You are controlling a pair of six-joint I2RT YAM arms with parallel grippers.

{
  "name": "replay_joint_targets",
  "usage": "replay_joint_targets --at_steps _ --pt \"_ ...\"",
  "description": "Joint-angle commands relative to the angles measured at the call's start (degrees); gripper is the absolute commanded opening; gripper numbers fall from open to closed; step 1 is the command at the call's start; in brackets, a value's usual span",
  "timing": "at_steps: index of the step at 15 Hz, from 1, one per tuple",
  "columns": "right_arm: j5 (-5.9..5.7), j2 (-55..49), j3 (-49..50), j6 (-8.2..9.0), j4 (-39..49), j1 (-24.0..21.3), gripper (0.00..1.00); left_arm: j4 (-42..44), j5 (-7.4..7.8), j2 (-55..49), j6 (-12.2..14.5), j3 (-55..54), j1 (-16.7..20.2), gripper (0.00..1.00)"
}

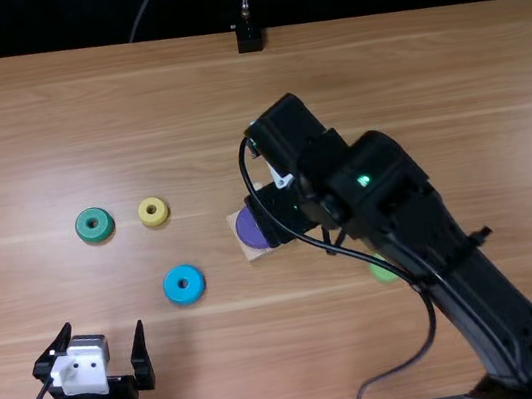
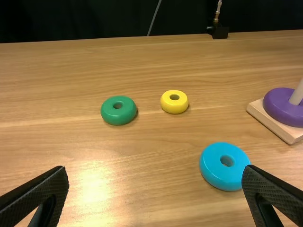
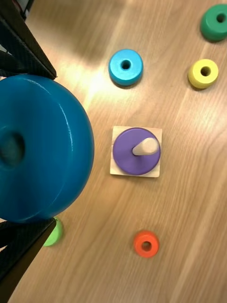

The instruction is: Build the Hanoi tower: stack the rings onto the peg from bottom to top in this color order: purple, dark blue, light blue, dark green, light green, yellow, orange.

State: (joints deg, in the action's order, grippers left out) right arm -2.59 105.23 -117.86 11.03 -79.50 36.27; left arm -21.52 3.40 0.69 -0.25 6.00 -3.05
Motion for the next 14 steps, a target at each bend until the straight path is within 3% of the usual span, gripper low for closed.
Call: replay_joint_targets --at_steps 1,6,14 --pt "-0.68 2.9 -3.2 -0.37 0.0 1.4 0.00 -4.5 0.61 -0.7 -0.2 -6.0 -0.7 1.00" --pt "-0.68 9.6 -9.1 0.26 0.0 2.7 0.00 -4.5 0.61 -0.7 -0.2 -6.0 -0.7 1.00" --pt "-1.00 14.3 -12.7 -1.01 0.4 2.0 0.00 -4.5 0.61 -0.7 -0.1 -6.0 -0.7 1.00"
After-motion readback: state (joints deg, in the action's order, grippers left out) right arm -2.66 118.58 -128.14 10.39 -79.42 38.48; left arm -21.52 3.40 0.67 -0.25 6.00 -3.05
